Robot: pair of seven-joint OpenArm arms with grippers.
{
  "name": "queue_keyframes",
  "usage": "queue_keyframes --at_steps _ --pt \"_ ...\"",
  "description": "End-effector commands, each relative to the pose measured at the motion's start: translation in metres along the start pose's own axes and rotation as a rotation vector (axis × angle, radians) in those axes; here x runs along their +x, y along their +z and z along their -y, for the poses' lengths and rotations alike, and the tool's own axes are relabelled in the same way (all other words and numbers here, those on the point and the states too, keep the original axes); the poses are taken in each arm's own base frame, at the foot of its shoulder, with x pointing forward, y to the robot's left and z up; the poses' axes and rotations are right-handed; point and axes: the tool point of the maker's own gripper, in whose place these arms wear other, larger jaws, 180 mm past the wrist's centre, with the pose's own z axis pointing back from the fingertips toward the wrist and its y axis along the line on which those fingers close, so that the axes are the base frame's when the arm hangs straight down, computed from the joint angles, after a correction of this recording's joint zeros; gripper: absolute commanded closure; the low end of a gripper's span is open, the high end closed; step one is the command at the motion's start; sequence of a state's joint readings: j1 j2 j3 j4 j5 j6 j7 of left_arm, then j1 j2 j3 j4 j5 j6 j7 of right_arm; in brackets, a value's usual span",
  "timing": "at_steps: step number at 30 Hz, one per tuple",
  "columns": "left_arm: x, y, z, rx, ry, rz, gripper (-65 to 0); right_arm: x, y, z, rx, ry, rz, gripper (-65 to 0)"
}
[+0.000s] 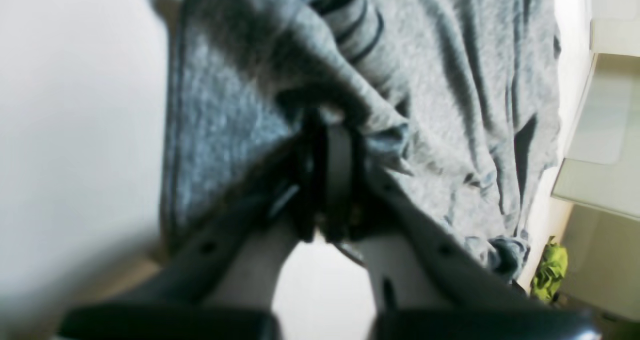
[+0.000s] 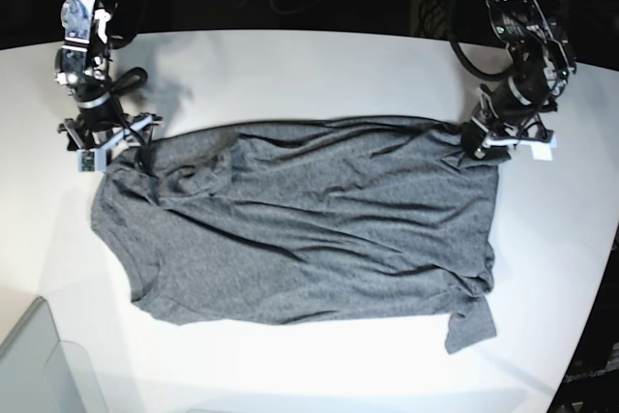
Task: Layout the t-shirt on the table in an organized manner, then fold the t-shirt properly
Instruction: 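Grasp the shirt edge with both grippers, holding it taut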
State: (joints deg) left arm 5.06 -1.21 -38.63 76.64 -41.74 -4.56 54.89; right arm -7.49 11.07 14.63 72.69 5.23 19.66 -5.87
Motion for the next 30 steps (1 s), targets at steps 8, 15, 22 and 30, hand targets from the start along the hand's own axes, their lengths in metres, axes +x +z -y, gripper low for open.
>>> queue_keyframes --at_steps 8,15,22,30 --pt "-0.014 0.014 -0.041 0.202 -0.062 -0.049 -0.1 -0.004 -0.001 -0.01 0.013 -0.012 -0.026 -9.2" --pt "0.056 0.062 0.026 0.112 -0.253 0.201 -0.1 0.043 0.018 -0.014 0.014 0.036 0.102 0.0" --pt "0.111 0.113 0.097 -0.013 -0.407 0.414 -0.1 0.12 0.051 -0.031 0.013 0.077 0.317 0.0" --pt "0.151 0.129 0.131 -0.126 -0.404 0.485 -0.1 0.156 0.07 -0.055 0.021 0.039 0.431 0.0"
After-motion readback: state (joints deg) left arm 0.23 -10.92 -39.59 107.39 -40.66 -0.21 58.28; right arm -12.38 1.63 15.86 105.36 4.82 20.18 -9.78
